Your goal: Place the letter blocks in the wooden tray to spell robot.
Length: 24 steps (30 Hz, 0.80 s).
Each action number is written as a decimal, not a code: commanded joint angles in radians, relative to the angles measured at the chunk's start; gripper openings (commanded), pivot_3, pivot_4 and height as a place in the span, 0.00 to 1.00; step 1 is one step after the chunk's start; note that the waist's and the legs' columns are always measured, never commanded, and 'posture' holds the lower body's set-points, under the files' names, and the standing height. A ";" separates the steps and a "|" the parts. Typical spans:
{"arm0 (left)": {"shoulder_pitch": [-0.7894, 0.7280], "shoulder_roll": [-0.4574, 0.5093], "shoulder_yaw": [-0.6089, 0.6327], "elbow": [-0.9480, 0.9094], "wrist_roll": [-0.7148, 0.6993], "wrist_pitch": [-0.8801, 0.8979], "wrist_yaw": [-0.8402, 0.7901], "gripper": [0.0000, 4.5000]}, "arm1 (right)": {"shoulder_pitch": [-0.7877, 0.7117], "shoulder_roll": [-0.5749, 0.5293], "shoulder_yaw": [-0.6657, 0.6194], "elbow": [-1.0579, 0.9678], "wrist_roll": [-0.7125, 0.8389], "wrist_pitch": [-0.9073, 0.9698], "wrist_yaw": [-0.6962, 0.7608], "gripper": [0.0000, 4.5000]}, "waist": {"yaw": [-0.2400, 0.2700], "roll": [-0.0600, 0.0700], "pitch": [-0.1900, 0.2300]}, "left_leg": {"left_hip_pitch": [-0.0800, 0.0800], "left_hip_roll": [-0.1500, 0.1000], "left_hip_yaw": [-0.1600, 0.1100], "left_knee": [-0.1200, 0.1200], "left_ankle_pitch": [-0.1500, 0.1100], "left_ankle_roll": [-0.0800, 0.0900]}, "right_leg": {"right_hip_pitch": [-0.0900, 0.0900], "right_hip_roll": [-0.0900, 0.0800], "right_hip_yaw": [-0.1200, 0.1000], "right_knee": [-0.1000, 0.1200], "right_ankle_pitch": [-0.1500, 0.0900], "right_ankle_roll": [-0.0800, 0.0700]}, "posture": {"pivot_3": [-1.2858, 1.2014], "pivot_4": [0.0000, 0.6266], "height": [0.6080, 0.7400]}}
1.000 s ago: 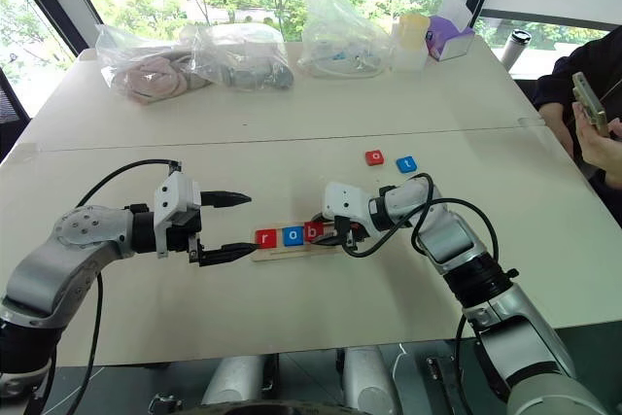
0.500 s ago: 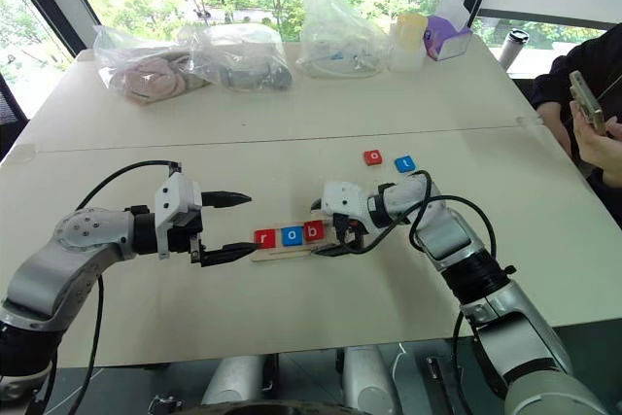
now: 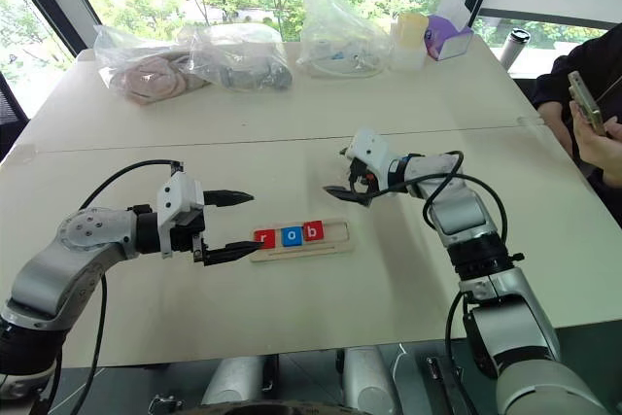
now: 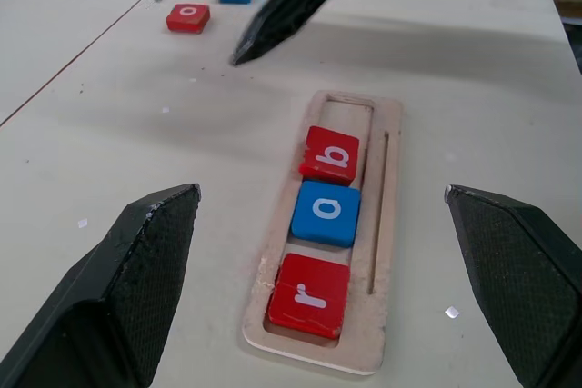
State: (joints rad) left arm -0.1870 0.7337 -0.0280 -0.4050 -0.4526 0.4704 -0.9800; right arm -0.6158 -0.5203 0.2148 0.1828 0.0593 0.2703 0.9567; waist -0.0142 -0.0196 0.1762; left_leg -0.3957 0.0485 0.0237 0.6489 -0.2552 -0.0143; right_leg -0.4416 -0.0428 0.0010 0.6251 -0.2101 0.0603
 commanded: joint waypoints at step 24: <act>-0.024 -0.015 -0.004 -0.006 0.009 -0.017 0.002 1.00 | 0.063 0.020 0.057 -0.045 -0.059 -0.144 -0.026 0.99 | 0.000 0.000 0.000 | 0.003 0.000 0.001 0.001 0.000 0.000 | 0.001 0.000 0.002 0.003 0.000 0.000 | 0.52 0.24 1.00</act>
State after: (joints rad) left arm -0.1993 0.7211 -0.0308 -0.3946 -0.4441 0.4692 -0.9802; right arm -0.5413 -0.4969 0.2726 0.1490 0.0019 0.1562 0.9252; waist -0.0137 -0.0197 0.1763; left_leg -0.3932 0.0485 0.0246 0.6498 -0.2552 -0.0143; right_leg -0.4410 -0.0428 0.0028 0.6278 -0.2106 0.0603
